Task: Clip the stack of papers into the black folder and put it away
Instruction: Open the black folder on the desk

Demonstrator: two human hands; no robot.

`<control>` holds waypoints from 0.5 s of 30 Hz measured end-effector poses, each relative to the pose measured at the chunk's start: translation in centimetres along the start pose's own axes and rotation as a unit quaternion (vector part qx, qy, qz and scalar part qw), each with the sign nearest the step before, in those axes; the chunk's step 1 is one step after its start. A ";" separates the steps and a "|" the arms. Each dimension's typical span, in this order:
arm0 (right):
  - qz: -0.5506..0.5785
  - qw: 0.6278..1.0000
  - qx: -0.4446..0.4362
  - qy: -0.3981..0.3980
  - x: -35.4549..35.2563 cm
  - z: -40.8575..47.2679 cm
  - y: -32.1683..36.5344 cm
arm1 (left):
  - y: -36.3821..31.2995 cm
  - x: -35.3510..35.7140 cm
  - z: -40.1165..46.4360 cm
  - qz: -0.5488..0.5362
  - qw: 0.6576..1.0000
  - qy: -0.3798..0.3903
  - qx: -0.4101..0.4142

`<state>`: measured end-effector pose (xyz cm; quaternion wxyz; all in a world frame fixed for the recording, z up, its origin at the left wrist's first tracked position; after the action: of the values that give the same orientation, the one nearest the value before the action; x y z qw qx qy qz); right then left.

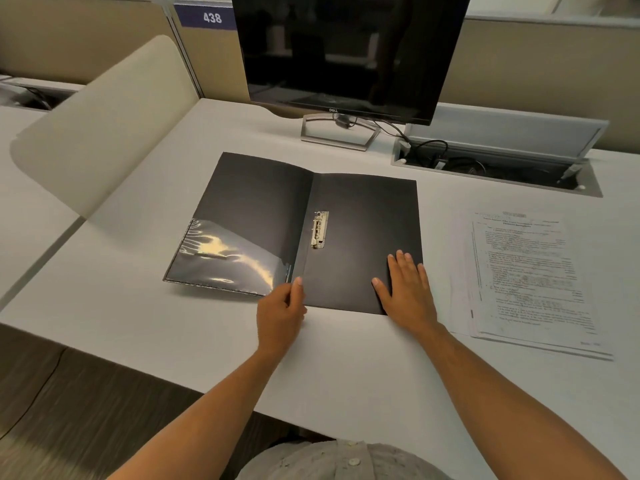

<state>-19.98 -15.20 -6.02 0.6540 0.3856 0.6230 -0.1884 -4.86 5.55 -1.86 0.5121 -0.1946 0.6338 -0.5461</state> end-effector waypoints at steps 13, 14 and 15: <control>-0.014 1.000 -0.017 -0.020 0.0 -1.2 -0.3 | -1.2 4.6 4.2 0.307 0.923 0.100 0.210; -0.012 1.000 -0.018 -0.023 -0.1 -1.3 -0.3 | -1.0 4.9 4.7 0.325 0.919 0.108 0.197; -0.013 0.999 -0.017 -0.024 0.0 -1.3 -0.3 | -0.8 5.1 5.0 0.340 0.914 0.119 0.186</control>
<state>-21.01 -14.44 -5.97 0.6724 0.3620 0.6153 -0.1954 -2.80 -1.28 -2.74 0.6145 0.1983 0.6048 -0.4661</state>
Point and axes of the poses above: each hand's wrist, its own z-axis towards the middle knuckle, its own x-axis out of the palm, y = z × x, the point moved 5 cm from there along z, towards the middle knuckle, and after that the axes turned 3 degrees about x, right-handed, at the moved point
